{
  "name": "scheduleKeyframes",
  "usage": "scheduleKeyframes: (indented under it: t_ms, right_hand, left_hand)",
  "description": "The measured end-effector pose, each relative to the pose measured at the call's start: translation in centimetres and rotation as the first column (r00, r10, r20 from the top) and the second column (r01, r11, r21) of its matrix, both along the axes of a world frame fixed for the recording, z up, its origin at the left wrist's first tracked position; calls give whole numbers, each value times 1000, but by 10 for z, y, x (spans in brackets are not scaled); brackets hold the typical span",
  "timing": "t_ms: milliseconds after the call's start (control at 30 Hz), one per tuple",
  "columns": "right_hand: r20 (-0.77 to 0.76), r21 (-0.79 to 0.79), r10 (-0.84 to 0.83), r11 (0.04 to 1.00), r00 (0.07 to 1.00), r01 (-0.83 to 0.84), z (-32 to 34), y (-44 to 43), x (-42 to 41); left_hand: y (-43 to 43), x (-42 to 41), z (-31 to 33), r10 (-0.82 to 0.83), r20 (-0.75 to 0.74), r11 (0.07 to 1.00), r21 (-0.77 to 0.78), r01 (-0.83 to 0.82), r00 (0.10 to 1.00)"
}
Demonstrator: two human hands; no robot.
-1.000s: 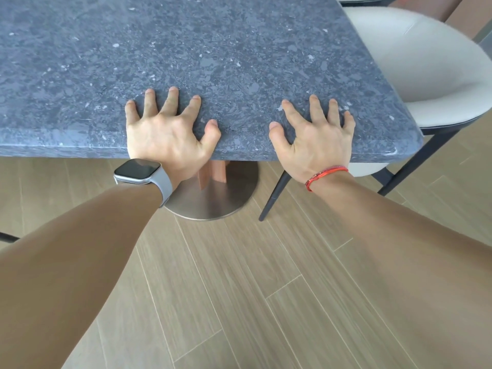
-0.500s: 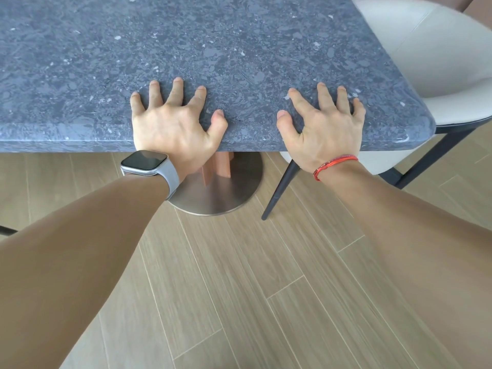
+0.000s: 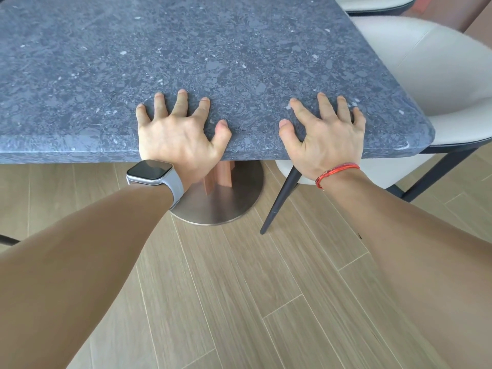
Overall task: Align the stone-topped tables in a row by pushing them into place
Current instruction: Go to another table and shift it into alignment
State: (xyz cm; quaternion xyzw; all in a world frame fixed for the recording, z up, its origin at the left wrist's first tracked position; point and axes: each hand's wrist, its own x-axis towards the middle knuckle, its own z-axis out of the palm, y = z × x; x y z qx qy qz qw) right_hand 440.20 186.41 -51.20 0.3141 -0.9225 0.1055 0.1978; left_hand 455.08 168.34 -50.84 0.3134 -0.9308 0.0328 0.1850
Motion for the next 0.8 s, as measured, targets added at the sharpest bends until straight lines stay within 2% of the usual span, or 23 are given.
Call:
scheduleKeyframes:
  t_ms: [800]
  right_hand:
    - [14,-50,32,998,999,-31,-2,10,-31]
  left_hand:
    - [16,-23,3,39,57,999,33,-41,998]
